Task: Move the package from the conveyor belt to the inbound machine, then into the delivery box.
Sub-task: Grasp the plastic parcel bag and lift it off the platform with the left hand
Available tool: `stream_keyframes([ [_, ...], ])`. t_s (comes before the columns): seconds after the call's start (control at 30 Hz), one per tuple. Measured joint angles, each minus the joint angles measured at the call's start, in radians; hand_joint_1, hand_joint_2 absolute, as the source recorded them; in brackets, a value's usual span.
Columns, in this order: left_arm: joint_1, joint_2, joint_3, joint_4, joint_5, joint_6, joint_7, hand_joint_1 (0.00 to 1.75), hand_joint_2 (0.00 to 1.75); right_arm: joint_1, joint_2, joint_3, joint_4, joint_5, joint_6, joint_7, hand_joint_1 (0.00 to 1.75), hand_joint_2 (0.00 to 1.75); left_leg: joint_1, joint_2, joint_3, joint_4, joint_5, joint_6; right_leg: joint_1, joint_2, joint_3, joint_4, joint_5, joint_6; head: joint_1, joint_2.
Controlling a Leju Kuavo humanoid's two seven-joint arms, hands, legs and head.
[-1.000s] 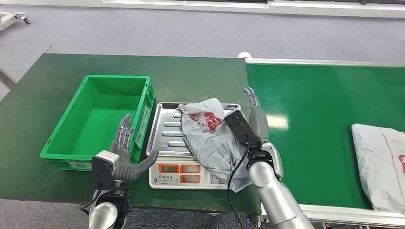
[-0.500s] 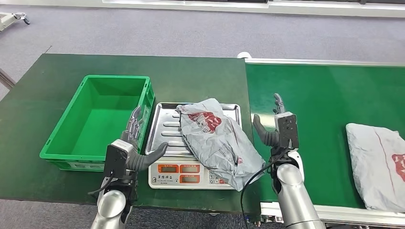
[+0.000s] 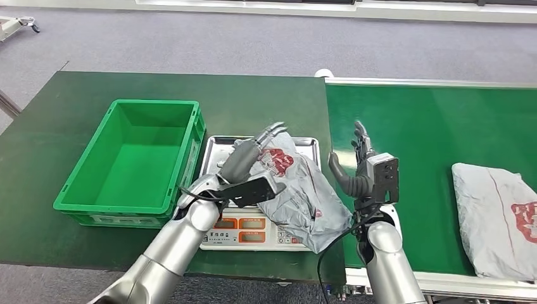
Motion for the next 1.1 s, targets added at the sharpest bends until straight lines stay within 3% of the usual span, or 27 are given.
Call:
stream_keyframes([
  [0.17, -0.136, 0.005, -0.096, 0.202, -0.083, -0.027, -0.026, 0.00, 1.75, 0.012, -0.006, 0.017, -0.042, -0.005, -0.003, 0.001, 0.00, 1.75, 0.000, 0.000, 0.000, 0.000, 0.000, 0.000, 0.000, 0.000, 0.000, 0.000, 0.000, 0.000, 0.000, 0.000],
  [0.33, -0.225, 0.014, -0.184, 0.321, -0.141, -0.116, -0.065, 0.00, 1.75, 0.030, -0.015, 0.024, -0.074, -0.027, 0.005, -0.003, 0.00, 1.75, 0.000, 0.000, -0.001, 0.000, 0.000, 0.000, 0.000, 0.000, 0.000, 0.000, 0.000, 0.000, 0.000, 0.000],
  [0.73, -0.285, 0.026, -0.248, 0.405, -0.144, -0.136, -0.075, 0.00, 1.75, 0.048, -0.027, 0.026, -0.103, -0.032, 0.008, -0.004, 0.00, 1.75, 0.000, 0.000, -0.001, 0.000, 0.001, 0.000, 0.000, 0.000, 0.000, 0.000, 0.000, 0.000, 0.000, 0.000],
  [0.87, -0.309, 0.036, -0.273, 0.423, -0.144, -0.256, -0.098, 0.00, 1.75, 0.051, -0.030, 0.027, -0.112, -0.047, 0.008, -0.006, 0.00, 1.75, 0.000, 0.000, -0.001, 0.000, 0.001, 0.000, 0.000, 0.000, 0.000, 0.000, 0.000, 0.000, 0.000, 0.000],
  [0.9, -0.319, 0.044, -0.285, 0.428, -0.145, -0.317, -0.108, 0.07, 1.75, 0.053, -0.031, 0.029, -0.117, -0.052, 0.008, -0.007, 0.00, 1.75, 0.000, 0.000, -0.001, 0.000, 0.001, 0.000, 0.000, 0.000, 0.000, 0.000, 0.000, 0.000, 0.000, 0.000],
  [1.03, -0.364, 0.097, -0.351, 0.436, -0.157, -0.521, -0.139, 1.70, 1.75, 0.062, -0.036, 0.032, -0.140, -0.073, 0.011, -0.010, 0.00, 1.75, 0.001, 0.000, 0.000, 0.000, 0.001, 0.000, 0.000, 0.000, 0.000, 0.001, 0.000, 0.000, 0.000, 0.000],
  [1.1, -0.385, 0.128, -0.391, 0.431, -0.162, -0.557, -0.154, 1.75, 1.75, 0.065, -0.038, 0.035, -0.148, -0.079, 0.017, -0.010, 0.00, 1.75, 0.001, 0.000, 0.000, -0.001, 0.001, 0.000, 0.001, 0.000, 0.001, 0.001, 0.000, 0.000, 0.000, 0.000],
])
